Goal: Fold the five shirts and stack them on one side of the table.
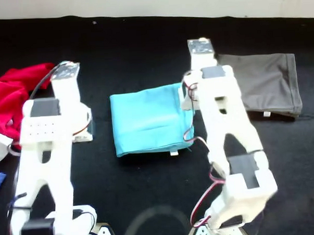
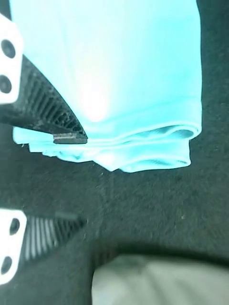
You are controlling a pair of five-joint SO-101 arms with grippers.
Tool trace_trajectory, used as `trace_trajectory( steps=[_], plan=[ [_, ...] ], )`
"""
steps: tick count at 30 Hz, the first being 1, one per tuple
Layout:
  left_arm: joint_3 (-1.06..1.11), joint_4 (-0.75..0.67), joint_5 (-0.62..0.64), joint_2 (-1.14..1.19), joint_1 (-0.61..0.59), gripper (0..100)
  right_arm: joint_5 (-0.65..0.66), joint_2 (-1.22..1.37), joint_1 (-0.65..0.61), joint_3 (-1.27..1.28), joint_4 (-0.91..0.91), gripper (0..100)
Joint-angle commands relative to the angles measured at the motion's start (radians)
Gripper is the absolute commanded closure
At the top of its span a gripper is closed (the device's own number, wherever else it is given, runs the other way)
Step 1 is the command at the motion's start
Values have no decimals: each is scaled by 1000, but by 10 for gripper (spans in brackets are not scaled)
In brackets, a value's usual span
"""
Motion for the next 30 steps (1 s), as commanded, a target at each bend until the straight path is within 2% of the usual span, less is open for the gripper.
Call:
trace_trajectory(
  steps=[1, 10, 24, 27, 30],
  plan=[
    [54, -54, -87, -82, -50, 909, -37, 59, -24, -85, -5, 682],
    [73, -57, -109, -93, -174, 909, -149, 156, -62, -134, -16, 682],
    [74, -51, -109, -96, -185, 909, -167, 386, -62, -134, -140, 689],
    [74, -52, -109, -96, -185, 909, -166, 420, -64, -134, -128, 768],
    [74, -55, -109, -96, -185, 909, -164, 424, -64, -156, -105, 995]
  ],
)
